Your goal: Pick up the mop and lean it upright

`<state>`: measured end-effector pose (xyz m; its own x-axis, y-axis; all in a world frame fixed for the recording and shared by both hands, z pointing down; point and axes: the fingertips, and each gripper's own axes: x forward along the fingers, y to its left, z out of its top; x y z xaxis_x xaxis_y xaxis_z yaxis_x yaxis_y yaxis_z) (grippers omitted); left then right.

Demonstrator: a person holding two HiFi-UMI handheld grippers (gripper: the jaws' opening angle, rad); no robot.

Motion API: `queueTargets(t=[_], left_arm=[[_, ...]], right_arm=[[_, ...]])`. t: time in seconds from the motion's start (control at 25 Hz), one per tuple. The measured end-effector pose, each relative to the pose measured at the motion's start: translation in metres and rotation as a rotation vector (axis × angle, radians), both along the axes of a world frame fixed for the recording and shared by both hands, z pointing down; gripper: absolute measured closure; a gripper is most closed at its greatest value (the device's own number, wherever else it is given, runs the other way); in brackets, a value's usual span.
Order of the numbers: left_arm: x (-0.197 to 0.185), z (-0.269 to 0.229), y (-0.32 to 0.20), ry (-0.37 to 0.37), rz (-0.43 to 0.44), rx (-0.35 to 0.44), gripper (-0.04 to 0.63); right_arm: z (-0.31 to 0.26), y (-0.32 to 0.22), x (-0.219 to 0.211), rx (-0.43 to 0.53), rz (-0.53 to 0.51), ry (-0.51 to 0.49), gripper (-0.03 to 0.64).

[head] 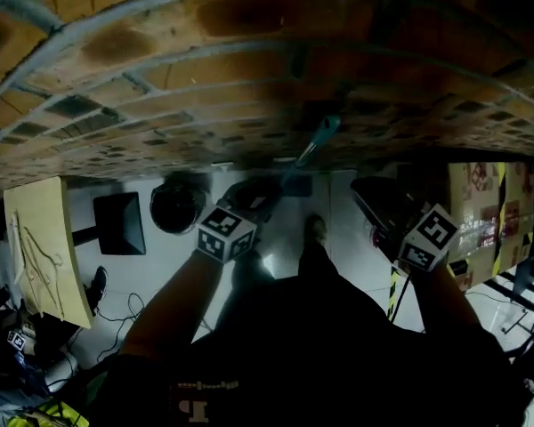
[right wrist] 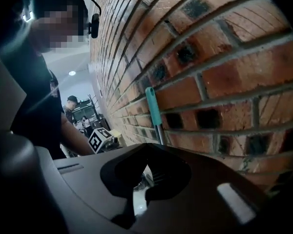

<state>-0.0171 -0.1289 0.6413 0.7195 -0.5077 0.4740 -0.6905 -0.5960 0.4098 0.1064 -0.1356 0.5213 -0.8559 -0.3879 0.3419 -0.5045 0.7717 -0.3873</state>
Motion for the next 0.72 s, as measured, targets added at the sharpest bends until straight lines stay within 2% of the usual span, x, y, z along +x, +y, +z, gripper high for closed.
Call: queueTargets(t=[0.16,0.36,0.56,0.72], left_arm=[[0.020,0.055,-0.013,-0.057,0.074,-0.025,0.454],[0.040,0.104,-0.026,-0.131,0.115,-0.069,0.369],[0.059,0.129,-0.032,-0.198,0.181,-0.039,0.357],[0.062,0.148,-0.039,-0.195,0.145,-0.051,0.357]], right_arm=[[0.026,-0.008,-0.001,-0.027,0.047,0.022,0.603],[0.051,-0.010,-0.002,-0.043,0.064,0.034,0.603],[0.087,-0.011,0.005,-0.071,0.100,0.060,0.603],[0.115,-0.009,0.006,-0.117,0.119,0.077,0.603]])
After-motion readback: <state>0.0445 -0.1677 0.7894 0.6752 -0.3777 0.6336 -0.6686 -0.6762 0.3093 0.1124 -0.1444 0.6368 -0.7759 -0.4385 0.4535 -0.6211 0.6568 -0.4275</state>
